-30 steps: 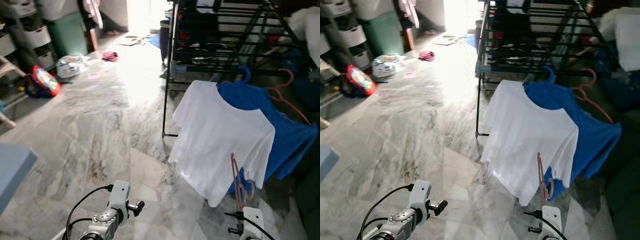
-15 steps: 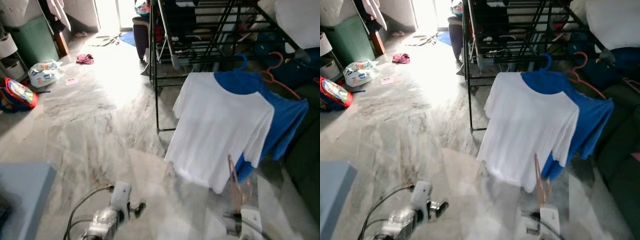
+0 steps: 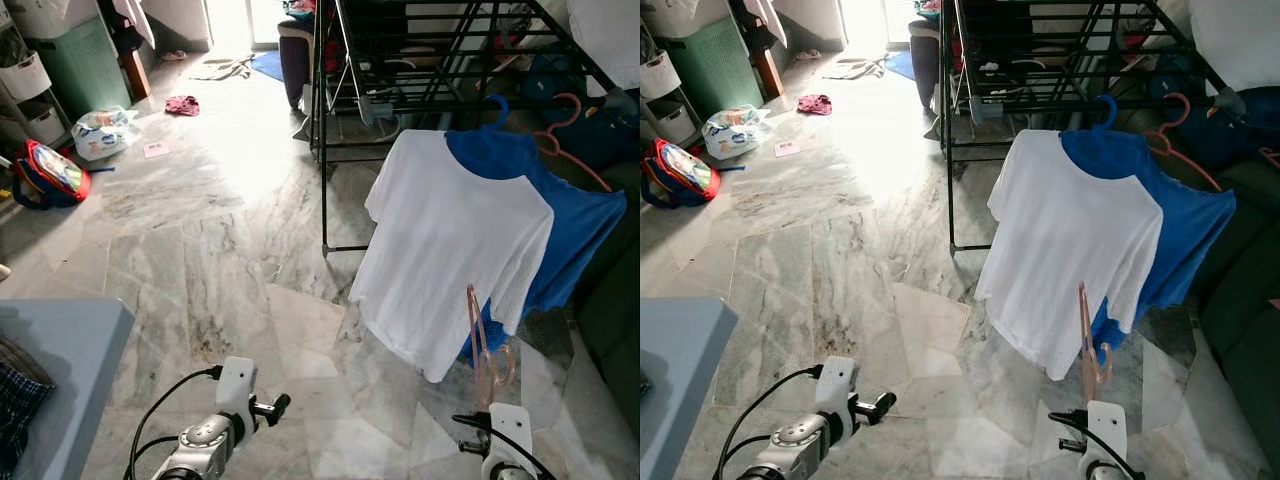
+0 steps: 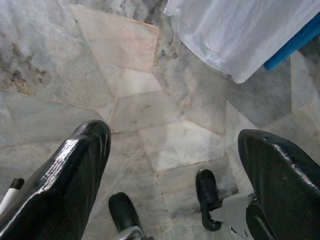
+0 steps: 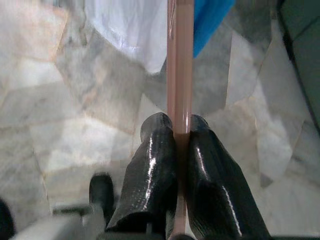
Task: Hang hanger
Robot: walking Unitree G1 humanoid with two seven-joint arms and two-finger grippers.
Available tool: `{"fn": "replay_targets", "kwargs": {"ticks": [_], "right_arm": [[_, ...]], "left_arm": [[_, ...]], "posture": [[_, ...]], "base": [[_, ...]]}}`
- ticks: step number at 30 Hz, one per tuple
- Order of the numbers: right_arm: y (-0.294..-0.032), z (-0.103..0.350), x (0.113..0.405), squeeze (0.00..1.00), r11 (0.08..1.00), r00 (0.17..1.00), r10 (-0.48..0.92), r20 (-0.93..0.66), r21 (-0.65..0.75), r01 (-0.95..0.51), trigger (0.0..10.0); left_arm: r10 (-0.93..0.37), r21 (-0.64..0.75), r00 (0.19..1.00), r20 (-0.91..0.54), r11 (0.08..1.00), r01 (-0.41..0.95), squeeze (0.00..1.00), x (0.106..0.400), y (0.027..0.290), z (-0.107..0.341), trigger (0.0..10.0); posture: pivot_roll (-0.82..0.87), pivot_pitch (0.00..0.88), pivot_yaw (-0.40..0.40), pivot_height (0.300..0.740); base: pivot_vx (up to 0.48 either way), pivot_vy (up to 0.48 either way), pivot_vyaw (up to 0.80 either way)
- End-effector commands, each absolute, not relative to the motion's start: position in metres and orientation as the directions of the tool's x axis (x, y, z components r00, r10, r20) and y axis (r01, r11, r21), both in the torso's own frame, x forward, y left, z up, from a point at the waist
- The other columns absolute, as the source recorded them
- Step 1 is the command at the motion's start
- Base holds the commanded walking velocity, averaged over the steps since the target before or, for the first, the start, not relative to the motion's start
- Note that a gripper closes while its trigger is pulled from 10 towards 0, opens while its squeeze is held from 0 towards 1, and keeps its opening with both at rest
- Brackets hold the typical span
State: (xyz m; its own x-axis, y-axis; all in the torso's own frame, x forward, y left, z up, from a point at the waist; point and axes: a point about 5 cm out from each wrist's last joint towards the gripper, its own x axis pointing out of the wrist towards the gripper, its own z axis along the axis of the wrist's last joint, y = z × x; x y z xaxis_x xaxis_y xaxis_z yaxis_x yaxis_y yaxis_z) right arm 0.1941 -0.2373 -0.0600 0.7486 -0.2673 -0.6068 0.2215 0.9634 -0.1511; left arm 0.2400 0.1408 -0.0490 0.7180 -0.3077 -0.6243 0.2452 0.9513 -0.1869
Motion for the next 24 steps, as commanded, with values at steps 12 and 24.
{"fn": "replay_targets", "kwargs": {"ticks": [12, 24], "right_arm": [[-0.211, -0.027, 0.242, 0.0, 0.997, 0.881, -0.048, -0.471, -0.077, 0.013, 10.0], [-0.22, -0.013, 0.252, 0.0, 0.992, 0.876, 0.007, -0.482, -0.106, -0.066, 10.0]], "left_arm": [[-0.432, -0.212, 0.813, -0.391, 0.902, 0.377, 0.0, 0.286, 0.115, -0.004, 10.0], [-0.476, -0.224, 0.817, -0.326, 0.878, 0.423, 0.0, 0.291, 0.098, 0.006, 10.0]], "posture": [[-0.13, 0.123, 0.008, 0.74], [-0.12, 0.123, 0.002, 0.74]], "base": [[0.382, 0.0, 0.0], [0.386, 0.0, 0.0]]}}
